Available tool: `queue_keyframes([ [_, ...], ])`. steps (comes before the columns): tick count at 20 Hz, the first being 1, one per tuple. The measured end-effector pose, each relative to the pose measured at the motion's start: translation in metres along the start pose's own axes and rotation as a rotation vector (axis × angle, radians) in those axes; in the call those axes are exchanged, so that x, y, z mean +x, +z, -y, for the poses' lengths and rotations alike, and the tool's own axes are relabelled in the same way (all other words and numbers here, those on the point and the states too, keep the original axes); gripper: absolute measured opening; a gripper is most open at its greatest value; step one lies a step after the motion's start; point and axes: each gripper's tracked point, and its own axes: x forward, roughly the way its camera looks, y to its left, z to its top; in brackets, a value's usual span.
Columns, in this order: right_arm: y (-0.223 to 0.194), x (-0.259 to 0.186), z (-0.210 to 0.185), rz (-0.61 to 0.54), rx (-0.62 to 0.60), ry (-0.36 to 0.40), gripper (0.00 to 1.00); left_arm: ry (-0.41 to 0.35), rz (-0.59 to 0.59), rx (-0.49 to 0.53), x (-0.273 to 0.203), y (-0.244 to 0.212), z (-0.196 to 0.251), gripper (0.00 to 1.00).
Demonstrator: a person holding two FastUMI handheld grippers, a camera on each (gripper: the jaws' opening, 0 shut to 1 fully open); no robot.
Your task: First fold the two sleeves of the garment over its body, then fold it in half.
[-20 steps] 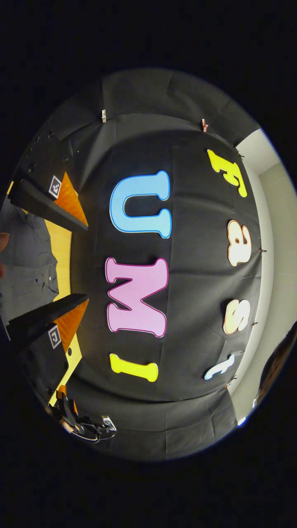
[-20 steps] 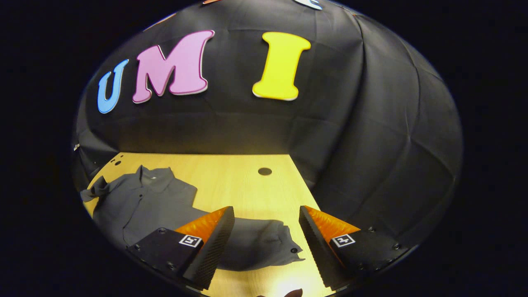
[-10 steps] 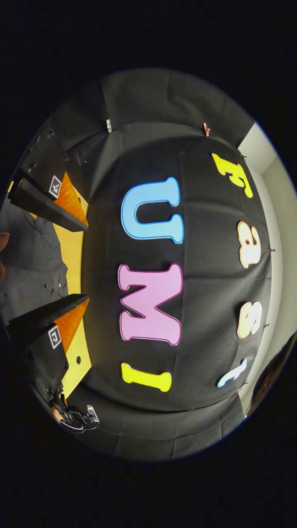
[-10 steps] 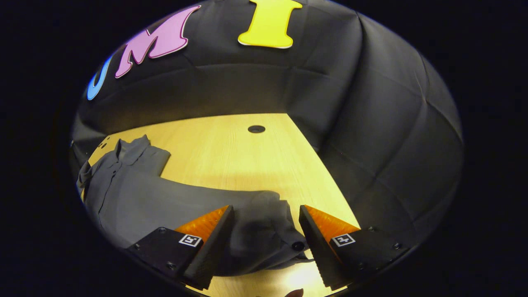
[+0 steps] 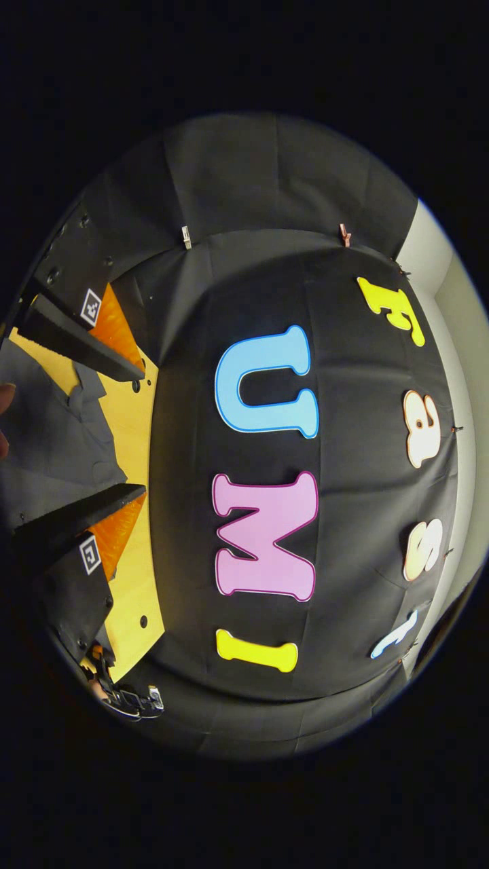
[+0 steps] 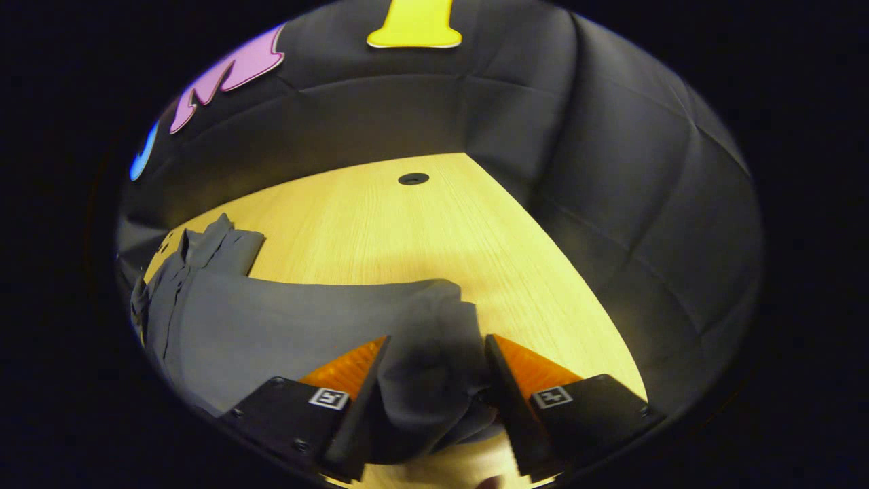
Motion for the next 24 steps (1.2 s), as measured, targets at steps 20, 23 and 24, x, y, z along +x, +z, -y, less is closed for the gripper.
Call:
queue_keyframes([
  [20, 0.152, -0.227, -0.183, 0.402, -0.005, 0.002, 0.08, -0.169, 0.064, -0.101, 0.045, -0.040, -0.166, 0.96],
  [23, 0.159, -0.245, -0.220, 0.427, -0.021, 0.021, 0.08, -0.171, 0.048, -0.132, 0.054, -0.053, -0.190, 0.96],
  [24, 0.159, -0.250, -0.233, 0.432, -0.021, 0.031, 0.08, -0.167, 0.047, -0.139, 0.058, -0.056, -0.199, 0.96],
])
